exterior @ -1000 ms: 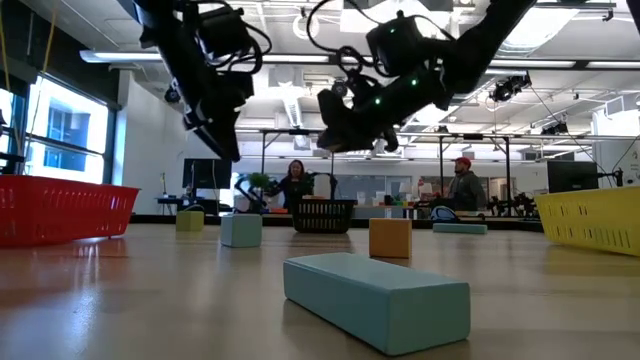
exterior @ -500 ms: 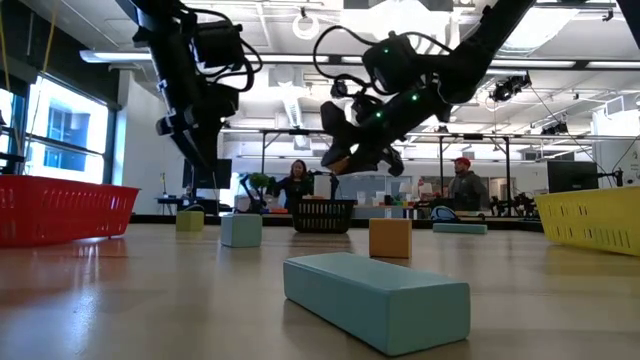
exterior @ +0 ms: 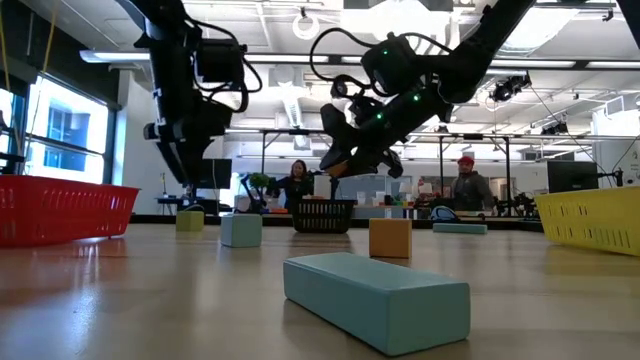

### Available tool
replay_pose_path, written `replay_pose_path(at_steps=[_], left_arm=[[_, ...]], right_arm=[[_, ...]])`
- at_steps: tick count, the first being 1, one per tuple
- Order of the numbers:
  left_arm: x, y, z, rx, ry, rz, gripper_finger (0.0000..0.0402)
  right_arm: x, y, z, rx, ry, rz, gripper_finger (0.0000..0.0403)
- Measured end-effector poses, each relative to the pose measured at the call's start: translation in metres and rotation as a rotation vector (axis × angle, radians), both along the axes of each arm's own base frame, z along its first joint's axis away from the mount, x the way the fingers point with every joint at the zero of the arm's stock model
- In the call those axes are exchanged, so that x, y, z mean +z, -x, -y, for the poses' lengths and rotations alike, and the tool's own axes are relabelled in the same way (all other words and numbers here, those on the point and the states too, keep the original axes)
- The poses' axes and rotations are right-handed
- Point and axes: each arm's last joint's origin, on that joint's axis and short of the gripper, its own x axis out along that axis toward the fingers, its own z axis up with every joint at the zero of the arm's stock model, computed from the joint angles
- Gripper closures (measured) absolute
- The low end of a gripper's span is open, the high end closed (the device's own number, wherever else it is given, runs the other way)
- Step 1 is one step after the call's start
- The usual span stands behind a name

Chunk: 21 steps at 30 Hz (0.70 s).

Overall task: Sort & place blocks by color
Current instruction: Put the yellow block into the black bin, then put the green block into the yellow bin

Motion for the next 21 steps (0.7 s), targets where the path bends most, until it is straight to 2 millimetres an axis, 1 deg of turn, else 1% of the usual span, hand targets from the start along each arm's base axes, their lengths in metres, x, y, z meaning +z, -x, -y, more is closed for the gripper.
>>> replay_pose_path(at_steps=[6,10,16,21], left_arm=[[-0.012,-0.004,-0.003,0.000,0.029,-0.045,0.0172],[-0.015,-0.005,-0.004,0.002,0.024,-0.065,0.0172],[-0.015,-0.003,-0.006,0.038,-0.028,-0.094,0.0172],[-0.015,-0.001,-0.011,0.080,-0.013,-0.064,0.0172]], right_arm=[[0.000,0.000,-0.001,0.028,0.011,-0.012,0.0266],[0.000,0.000,-0.001,0.038,0.028,-0.024,0.0235],[0.000,0.000,0.000,0.032,0.028,-0.016,0.0183],[0.004,-0.002,0.000,0.040,0.050,0.004,0.0175]])
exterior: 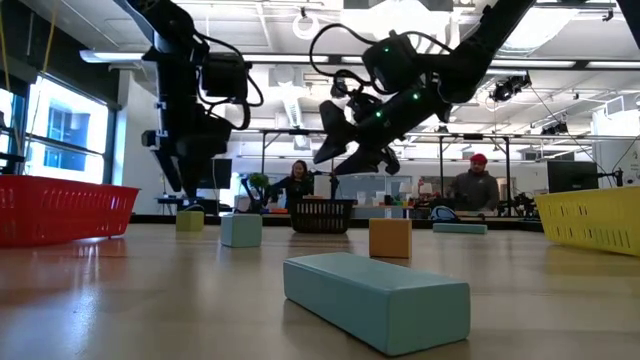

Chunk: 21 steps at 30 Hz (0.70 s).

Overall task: Sort & place blocks by color
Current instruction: Put the green block into the yellow bin

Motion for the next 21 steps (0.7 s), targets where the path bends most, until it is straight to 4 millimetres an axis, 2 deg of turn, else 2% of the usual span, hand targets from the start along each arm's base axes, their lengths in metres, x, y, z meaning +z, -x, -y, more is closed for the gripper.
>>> replay_pose_path(at_steps=[5,9,15,21], left_arm=[[-0.001,0.001,-0.004,0.031,0.019,0.034,0.0172],[-0.009,-0.001,-0.007,0.031,0.057,0.025,0.0172],[-0.027,-0.010,-0.014,0.017,0.070,0.013,0.0172],[-0.044,-0.011,-0.018,0.045,0.089,-0.047,0.0172]], right_arm=[[0.014,-0.009,-0.001,0.031,0.047,0.018,0.0174],[0.029,-0.020,-0.005,0.086,0.086,-0.008,0.0174],[0.052,-0.033,-0.011,0.141,0.109,-0.128,0.0174],[0.068,-0.039,-0.018,0.143,0.101,-0.229,0.0174]])
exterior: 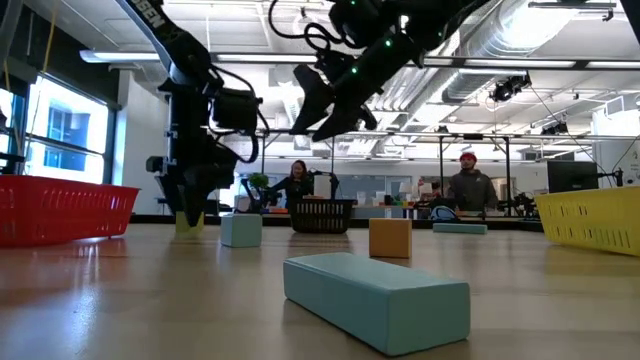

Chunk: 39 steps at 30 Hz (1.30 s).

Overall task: Sort & place blocks by color
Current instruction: Put the green block into the yellow bin

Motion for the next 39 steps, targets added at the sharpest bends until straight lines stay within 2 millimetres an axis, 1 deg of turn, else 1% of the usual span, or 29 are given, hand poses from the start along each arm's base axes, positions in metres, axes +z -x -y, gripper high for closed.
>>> replay_pose_path(at_steps=[4,7,11,15,17,22,28,36,39], left_arm=[[-0.007,0.000,-0.004,-0.023,0.010,-0.016,0.0173],[-0.008,0.000,-0.006,-0.051,0.018,-0.013,0.0186],[-0.008,-0.001,-0.006,-0.080,0.026,-0.010,0.0227],[-0.008,-0.002,-0.005,-0.127,0.031,-0.016,0.0278],[-0.007,-0.003,-0.004,-0.155,0.032,-0.018,0.0297],[-0.002,-0.005,0.001,-0.208,0.029,-0.005,0.0298],[0.012,-0.009,0.012,-0.270,0.009,0.039,0.0296],[0.036,-0.016,0.034,-0.378,0.023,0.176,0.0297],[0.044,-0.018,0.042,-0.415,0.059,0.252,0.0295]], right_arm=[[0.009,-0.003,-0.010,0.010,0.038,-0.057,0.0174],[0.015,-0.004,-0.019,0.043,0.049,-0.114,0.0174],[0.021,-0.003,-0.033,0.066,0.033,-0.191,0.0174],[0.021,-0.001,-0.051,0.056,0.046,-0.256,0.0174],[0.019,0.001,-0.061,0.063,0.045,-0.286,0.0174],[0.012,0.008,-0.086,0.064,0.029,-0.372,0.0174],[0.008,0.018,-0.116,0.007,0.055,-0.430,0.0174],[0.006,0.030,-0.154,-0.035,0.092,-0.443,0.0174],[0.006,0.033,-0.166,-0.033,0.100,-0.436,0.0174]])
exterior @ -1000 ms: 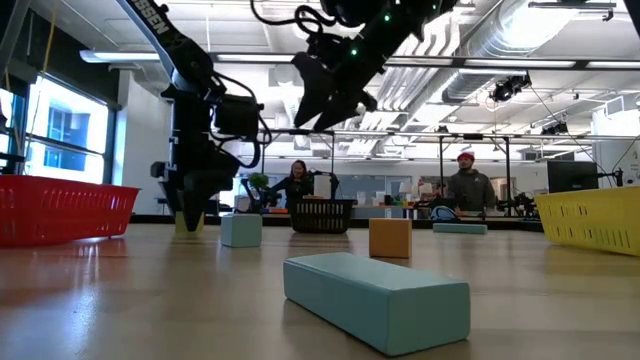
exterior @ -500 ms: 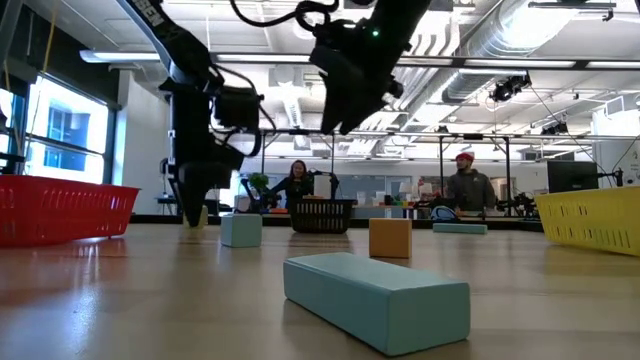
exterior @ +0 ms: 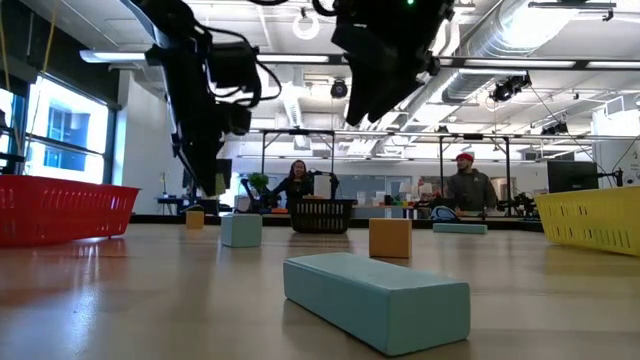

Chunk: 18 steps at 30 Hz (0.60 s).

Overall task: Sort & place blocks by color
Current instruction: Put the green block into the yellow bin

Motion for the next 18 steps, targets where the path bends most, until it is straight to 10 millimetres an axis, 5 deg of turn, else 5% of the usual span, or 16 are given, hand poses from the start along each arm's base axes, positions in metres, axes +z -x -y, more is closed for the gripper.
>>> replay_pose_path(at_steps=[10,18], left_arm=[[0.023,-0.008,0.013,-0.128,0.260,0.318,0.0295],[0.038,-0.025,0.015,-0.232,0.455,0.614,0.0296]], right_arm=[[0.006,0.004,-0.035,0.083,0.181,0.067,0.0174],[0.014,-0.005,-0.043,0.204,0.307,0.087,0.0174]])
